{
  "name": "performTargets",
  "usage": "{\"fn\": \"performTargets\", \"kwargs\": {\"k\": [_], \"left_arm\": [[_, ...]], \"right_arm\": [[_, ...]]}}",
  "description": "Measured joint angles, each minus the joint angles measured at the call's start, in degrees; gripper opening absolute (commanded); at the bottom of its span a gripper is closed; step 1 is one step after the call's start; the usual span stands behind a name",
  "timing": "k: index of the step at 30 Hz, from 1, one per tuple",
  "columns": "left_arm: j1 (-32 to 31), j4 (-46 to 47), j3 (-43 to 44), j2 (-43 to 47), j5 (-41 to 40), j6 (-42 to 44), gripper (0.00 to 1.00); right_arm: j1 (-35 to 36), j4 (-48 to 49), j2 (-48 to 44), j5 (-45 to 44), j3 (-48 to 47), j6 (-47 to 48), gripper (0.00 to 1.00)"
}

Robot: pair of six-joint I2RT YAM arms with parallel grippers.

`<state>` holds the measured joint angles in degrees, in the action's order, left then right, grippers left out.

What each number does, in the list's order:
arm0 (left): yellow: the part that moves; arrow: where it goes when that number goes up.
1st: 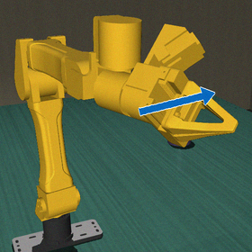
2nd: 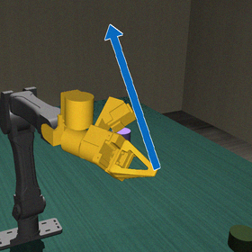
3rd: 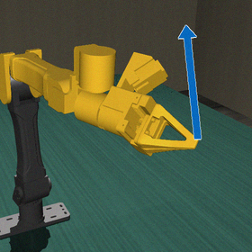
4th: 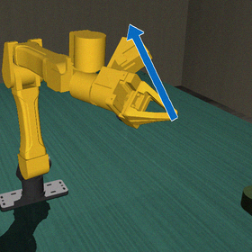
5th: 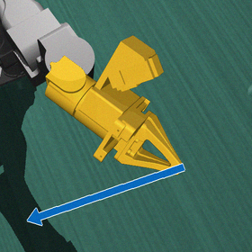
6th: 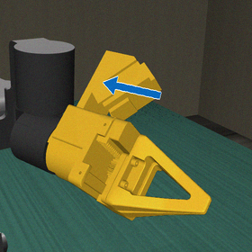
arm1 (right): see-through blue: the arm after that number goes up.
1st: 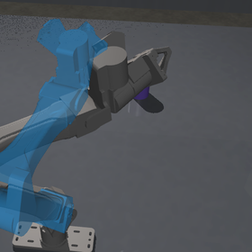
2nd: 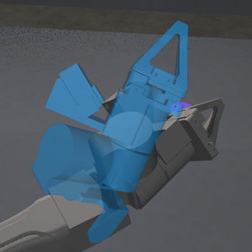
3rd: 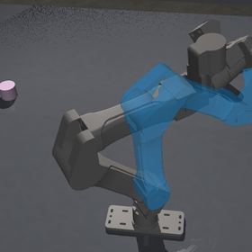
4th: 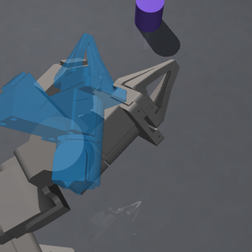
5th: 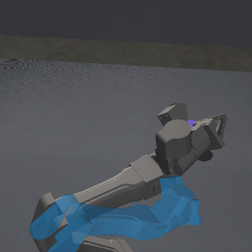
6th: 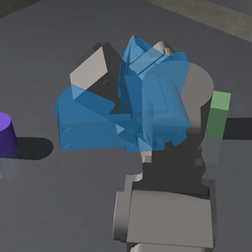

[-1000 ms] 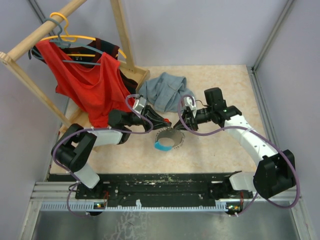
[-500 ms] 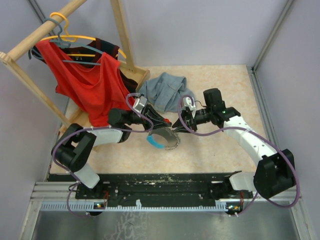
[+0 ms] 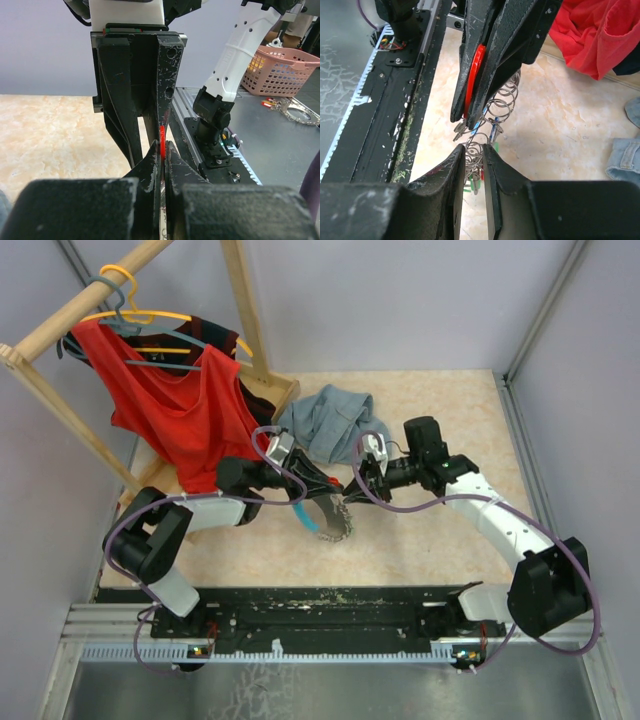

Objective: Remove the keys from the keyring

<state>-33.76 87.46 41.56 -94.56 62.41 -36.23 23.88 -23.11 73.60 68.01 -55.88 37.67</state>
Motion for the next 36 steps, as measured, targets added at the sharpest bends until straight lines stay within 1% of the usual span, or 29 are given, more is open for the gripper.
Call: {"fn": "performTargets", "kwargs": {"k": [14, 29, 36], "left_arm": [[-0.4, 0.0, 0.0, 0.0, -3.0, 0.1, 0.0], [-1.0, 0.0, -1.1, 0.0, -8.5, 1.4, 0.0], [-1.2, 0.0, -2.0, 0.0, -11.4, 2.0, 0.0]], "right_arm": [[1.5, 0.0, 0.0, -2.3, 0.0, -0.9, 0.24], [1.5, 5.4, 0.0, -7.0, 0.0, -10.6, 0.26], [1.5, 7.0, 0.0, -7.8, 0.0, -12.9, 0.28]]}}
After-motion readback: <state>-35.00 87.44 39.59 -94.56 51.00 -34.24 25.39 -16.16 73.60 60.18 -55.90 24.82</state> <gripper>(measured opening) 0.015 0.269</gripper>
